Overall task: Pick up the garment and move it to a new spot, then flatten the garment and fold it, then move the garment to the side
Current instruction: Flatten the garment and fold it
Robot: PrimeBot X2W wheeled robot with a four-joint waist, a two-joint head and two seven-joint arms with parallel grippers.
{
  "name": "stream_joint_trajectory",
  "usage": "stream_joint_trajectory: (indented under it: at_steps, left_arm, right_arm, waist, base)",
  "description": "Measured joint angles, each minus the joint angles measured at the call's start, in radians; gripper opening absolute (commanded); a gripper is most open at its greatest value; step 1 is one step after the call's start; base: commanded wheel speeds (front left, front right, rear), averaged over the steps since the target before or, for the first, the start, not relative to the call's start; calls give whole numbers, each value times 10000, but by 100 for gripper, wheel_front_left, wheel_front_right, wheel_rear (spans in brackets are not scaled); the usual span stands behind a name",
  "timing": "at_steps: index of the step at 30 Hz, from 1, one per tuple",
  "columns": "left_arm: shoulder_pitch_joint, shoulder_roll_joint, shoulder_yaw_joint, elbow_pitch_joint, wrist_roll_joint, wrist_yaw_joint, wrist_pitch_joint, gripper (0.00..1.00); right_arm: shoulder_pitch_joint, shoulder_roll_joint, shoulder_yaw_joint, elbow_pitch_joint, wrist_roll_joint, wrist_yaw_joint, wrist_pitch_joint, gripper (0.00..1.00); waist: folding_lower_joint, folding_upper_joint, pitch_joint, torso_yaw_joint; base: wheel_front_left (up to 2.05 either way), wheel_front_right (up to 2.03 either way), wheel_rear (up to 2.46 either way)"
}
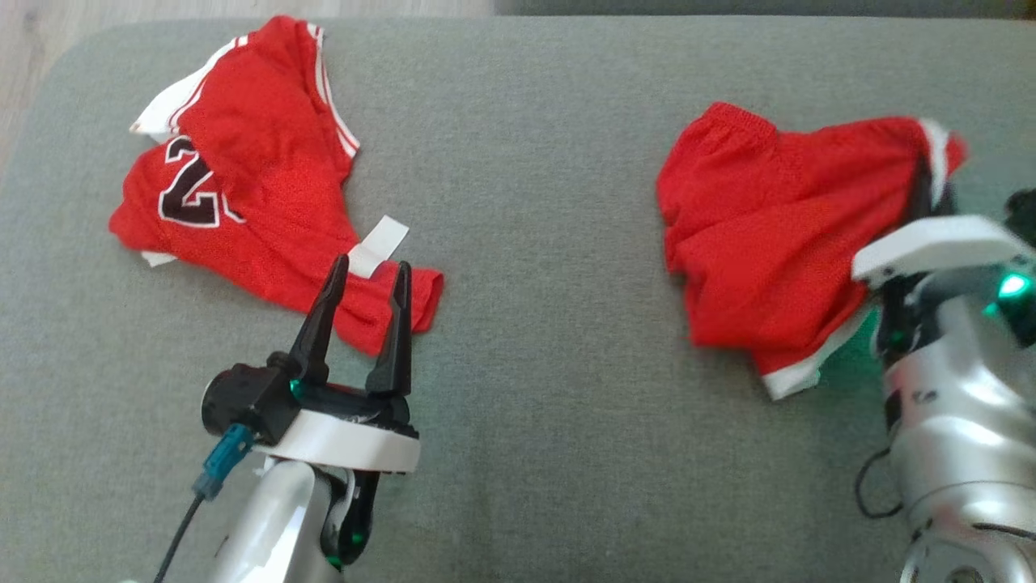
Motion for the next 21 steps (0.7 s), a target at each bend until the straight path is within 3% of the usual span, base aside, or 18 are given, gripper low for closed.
stream_joint_trajectory:
  at_steps: [6,12,16,21]
  left_arm:
    - [68,-132,105,-29,2,-84,0,100]
    - [243,-194,280,-244,2,-88,0,100]
    - [494,-209,324,-332,2,-96,0,100]
    - [587,-240,328,-382,2,-98,0,100]
  right_arm:
    - [-2,-21,-594,-1919,-1116,0,-29,0]
    - [-143,-288,-380,-3354,-1866,0,58,0]
    - [-376,-525,717,-4698,-2130,0,449,0]
    - [-119,-525,3091,-5779,-1967,0,1427,0]
  waist:
    - [0,0,-379,-246]
    - [-1,0,-753,-402]
    - [-1,0,-998,-460]
    - [-1,0,-1095,-364]
  base:
    - [0,0,0]
    - [0,0,0]
    - [0,0,0]
    - [0,0,0]
